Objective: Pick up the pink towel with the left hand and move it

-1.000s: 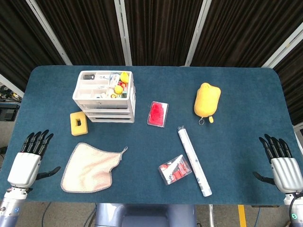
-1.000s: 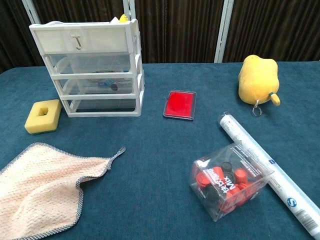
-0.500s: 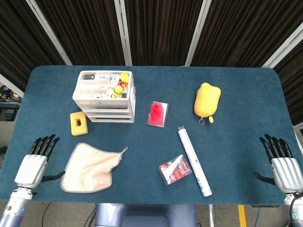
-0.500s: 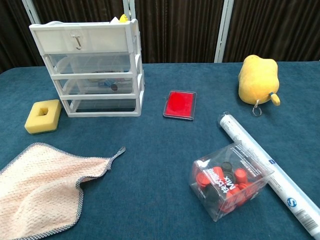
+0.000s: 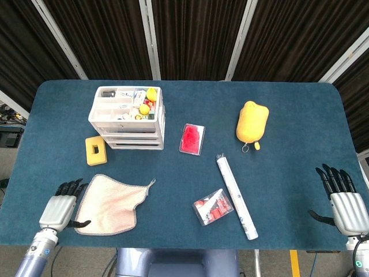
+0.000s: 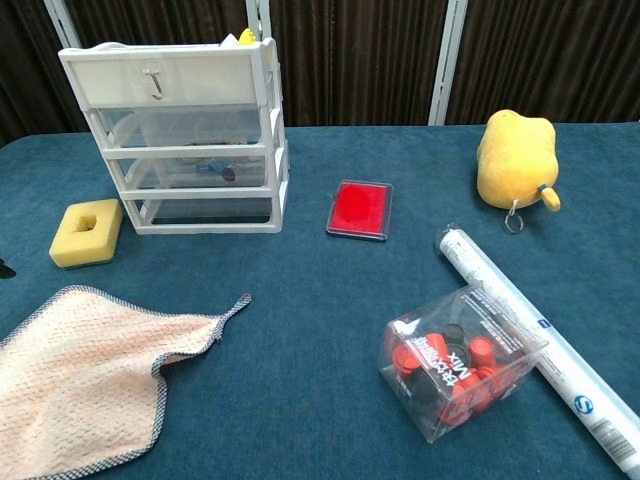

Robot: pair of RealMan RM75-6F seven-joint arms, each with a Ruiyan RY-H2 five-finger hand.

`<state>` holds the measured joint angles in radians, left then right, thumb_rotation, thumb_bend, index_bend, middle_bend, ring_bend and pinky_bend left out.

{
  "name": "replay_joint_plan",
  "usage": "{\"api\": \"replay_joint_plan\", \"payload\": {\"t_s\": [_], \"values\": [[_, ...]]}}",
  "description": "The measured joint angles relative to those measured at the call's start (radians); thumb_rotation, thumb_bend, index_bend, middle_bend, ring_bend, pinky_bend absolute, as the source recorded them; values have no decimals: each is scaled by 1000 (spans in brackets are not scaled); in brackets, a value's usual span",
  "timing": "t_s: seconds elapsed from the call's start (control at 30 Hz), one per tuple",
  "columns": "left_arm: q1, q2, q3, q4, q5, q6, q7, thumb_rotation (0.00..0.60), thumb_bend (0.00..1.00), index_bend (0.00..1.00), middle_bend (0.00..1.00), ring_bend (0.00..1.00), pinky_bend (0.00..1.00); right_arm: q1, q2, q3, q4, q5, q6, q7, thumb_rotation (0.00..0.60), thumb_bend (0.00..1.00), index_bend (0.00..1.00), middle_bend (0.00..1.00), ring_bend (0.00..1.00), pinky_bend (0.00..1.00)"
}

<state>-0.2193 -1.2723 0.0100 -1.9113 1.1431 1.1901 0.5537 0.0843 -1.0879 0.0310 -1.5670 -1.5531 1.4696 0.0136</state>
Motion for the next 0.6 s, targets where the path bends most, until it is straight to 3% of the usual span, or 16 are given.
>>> {"api": "replay_joint_plan", "payload": {"t_s": [0.43,0.6], "values": [[-53,-189,-15,89,-178,0,143,514,56,118,0,0,8,0,1,-2,0,-4,0,7,600,11,0,0,0,0],[-73,-259,-20,125,-210,12,181,523,93,210,26,9,80,0,1,-2,-1,-2,-2,9,600,10,0,0,0,0]]}}
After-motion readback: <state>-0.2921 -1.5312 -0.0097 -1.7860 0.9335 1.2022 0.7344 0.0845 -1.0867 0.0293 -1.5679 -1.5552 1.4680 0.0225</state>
